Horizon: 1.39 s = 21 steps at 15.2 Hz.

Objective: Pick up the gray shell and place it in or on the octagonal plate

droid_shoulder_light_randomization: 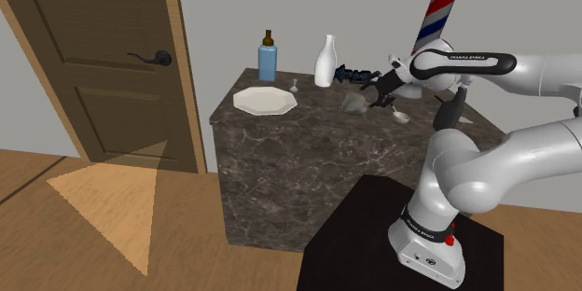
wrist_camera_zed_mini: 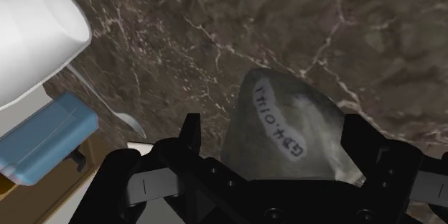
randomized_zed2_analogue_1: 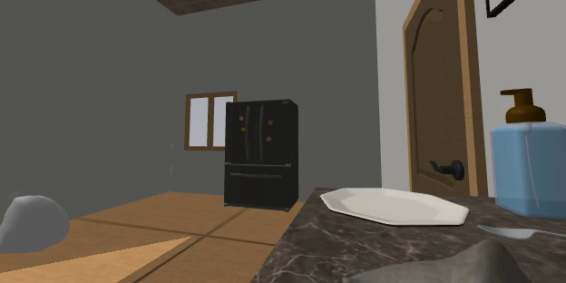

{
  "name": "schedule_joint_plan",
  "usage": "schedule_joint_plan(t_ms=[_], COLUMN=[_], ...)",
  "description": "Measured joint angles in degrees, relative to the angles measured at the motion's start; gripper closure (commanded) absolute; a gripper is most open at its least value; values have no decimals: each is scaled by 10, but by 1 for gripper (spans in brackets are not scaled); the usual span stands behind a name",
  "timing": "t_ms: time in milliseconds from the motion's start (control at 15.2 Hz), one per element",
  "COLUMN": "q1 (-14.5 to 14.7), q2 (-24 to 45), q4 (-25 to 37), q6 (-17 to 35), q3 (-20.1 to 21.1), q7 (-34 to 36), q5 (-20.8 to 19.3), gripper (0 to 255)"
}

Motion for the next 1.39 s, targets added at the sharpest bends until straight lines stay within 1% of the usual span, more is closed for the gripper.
schedule_joint_plan(t_ms=[264, 660, 726, 1320, 1386], q1=[30, 34, 34, 34, 34], q2=[13, 16, 16, 17, 17], q4=[3, -7, -7, -8, -8], q6=[40, 42, 42, 43, 43], q3=[-31, -32, -32, -31, -31], q7=[-3, -1, -1, 0, 0], q5=[-7, -7, -7, -7, -7], gripper=[0, 0, 255, 255, 0])
